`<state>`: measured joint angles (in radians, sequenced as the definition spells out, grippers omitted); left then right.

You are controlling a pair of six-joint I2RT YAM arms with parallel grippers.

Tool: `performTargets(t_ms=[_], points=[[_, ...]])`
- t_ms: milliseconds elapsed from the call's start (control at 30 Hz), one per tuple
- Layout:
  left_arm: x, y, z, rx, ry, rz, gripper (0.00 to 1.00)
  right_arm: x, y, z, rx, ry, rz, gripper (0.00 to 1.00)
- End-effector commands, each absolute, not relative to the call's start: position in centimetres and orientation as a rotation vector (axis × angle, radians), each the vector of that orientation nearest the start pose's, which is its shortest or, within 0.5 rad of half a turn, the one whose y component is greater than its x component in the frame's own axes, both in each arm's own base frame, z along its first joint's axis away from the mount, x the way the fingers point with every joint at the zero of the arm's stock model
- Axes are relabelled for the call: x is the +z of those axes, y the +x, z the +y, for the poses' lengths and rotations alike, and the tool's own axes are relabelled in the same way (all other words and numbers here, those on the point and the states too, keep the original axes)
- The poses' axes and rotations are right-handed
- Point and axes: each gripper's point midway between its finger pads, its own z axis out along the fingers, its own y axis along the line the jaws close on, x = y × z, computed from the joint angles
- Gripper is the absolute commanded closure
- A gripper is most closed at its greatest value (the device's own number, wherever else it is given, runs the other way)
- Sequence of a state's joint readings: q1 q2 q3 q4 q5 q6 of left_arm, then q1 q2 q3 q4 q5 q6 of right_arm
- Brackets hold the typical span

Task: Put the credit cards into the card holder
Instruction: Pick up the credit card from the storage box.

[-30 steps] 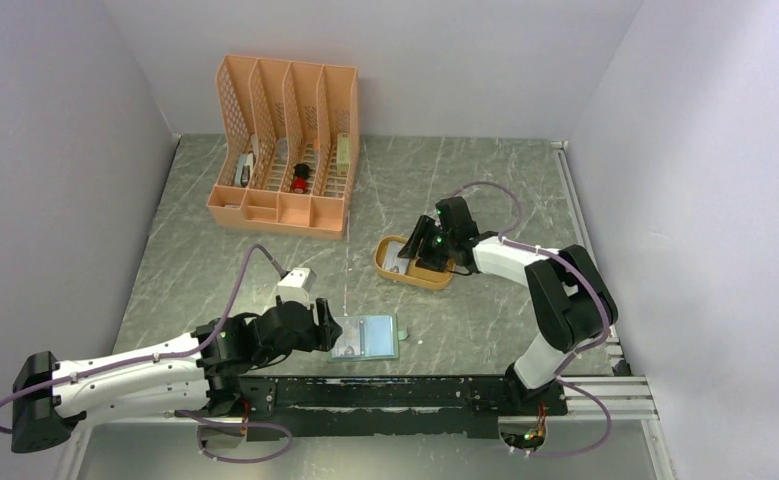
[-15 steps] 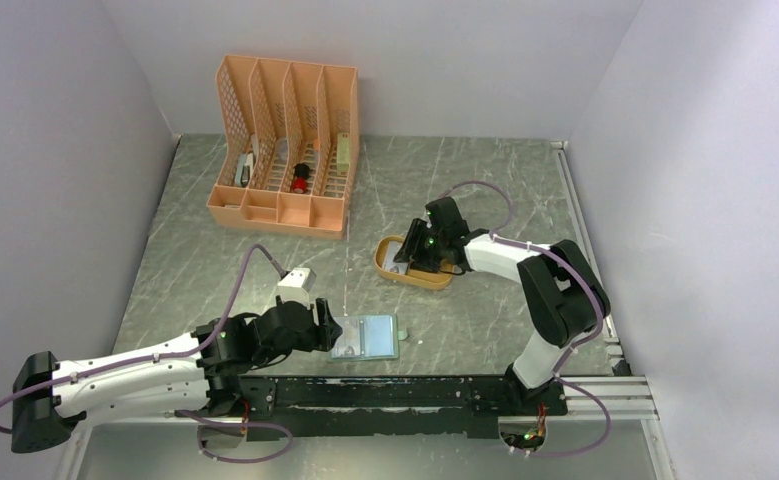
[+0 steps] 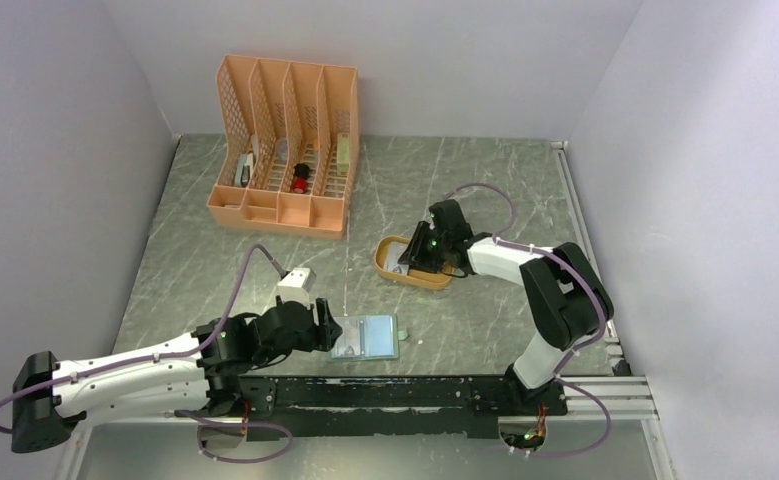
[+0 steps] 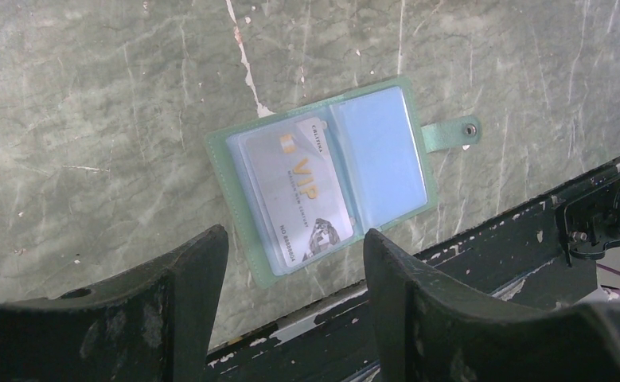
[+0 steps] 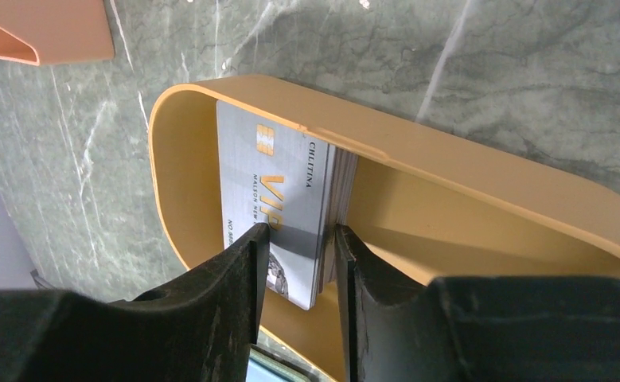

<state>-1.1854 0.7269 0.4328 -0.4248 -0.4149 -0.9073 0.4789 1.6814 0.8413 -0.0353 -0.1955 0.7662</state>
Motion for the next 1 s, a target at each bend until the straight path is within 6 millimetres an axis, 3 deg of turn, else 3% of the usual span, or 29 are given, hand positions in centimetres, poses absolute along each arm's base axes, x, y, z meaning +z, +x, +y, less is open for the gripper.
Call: performTargets(t_ms=[0, 433, 733, 967], points=[[9.3, 13.1, -21.0, -0.65, 0.086, 2.3, 0.32, 1.9, 30.6, 21.7, 0.691, 0.312, 2.609, 0.62], [9.2, 13.1, -21.3, -0.646, 0.096, 2.306, 0.33, 2.2, 30.4, 21.1, 0.727, 0.333, 2.587, 0.63], [9.2, 13.1, -21.3, -0.649, 0.094, 2.307, 0.32, 2.7, 30.4, 21.1, 0.76, 0.337, 2.571, 0.75], [9.2, 13.1, -21.4, -0.653, 0.093, 2.305, 0.32, 3.4, 30.3, 20.8, 0.756, 0.341, 2.556, 0.79]])
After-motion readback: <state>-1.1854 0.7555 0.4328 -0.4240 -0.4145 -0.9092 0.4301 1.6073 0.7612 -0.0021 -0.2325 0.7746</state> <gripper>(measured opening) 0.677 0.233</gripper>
